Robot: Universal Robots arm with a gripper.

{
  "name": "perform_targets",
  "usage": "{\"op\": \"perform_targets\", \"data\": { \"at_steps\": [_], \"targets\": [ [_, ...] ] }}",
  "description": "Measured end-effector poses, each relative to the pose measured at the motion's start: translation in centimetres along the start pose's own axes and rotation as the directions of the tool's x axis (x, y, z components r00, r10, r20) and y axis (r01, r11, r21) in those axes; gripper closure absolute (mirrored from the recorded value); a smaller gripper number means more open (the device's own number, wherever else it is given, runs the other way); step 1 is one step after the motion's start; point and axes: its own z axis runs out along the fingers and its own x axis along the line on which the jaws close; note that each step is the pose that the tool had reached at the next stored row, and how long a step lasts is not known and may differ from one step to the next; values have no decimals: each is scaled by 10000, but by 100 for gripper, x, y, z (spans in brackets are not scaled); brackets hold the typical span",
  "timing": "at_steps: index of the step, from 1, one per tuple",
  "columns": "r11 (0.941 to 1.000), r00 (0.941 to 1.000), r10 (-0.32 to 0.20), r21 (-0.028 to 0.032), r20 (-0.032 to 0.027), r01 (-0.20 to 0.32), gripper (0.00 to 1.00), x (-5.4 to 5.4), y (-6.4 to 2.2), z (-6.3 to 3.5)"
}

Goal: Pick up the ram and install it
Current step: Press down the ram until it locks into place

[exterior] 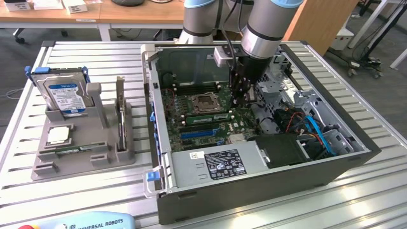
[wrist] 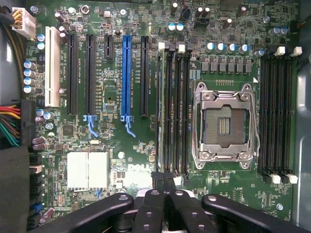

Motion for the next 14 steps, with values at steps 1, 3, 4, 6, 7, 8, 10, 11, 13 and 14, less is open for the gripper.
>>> {"op": "perform_targets", "data": {
  "at_steps": [1, 3, 4, 6, 7, 8, 10, 11, 13, 14],
  "targets": [
    [10000, 10000, 0, 0, 0, 0, 90, 0, 0, 0],
    [10000, 10000, 0, 0, 0, 0, 90, 0, 0, 0],
    [10000, 10000, 0, 0, 0, 0, 90, 0, 0, 0],
    [10000, 10000, 0, 0, 0, 0, 90, 1, -1, 13],
    [10000, 10000, 0, 0, 0, 0, 90, 1, -1, 13],
    [10000, 10000, 0, 0, 0, 0, 90, 1, -1, 13],
    [10000, 10000, 0, 0, 0, 0, 90, 1, -1, 15],
    [10000, 10000, 0, 0, 1, 0, 90, 1, -1, 18],
    [10000, 10000, 0, 0, 0, 0, 90, 1, -1, 21],
    [10000, 10000, 0, -1, -1, 0, 90, 1, -1, 21]
  ]
}}
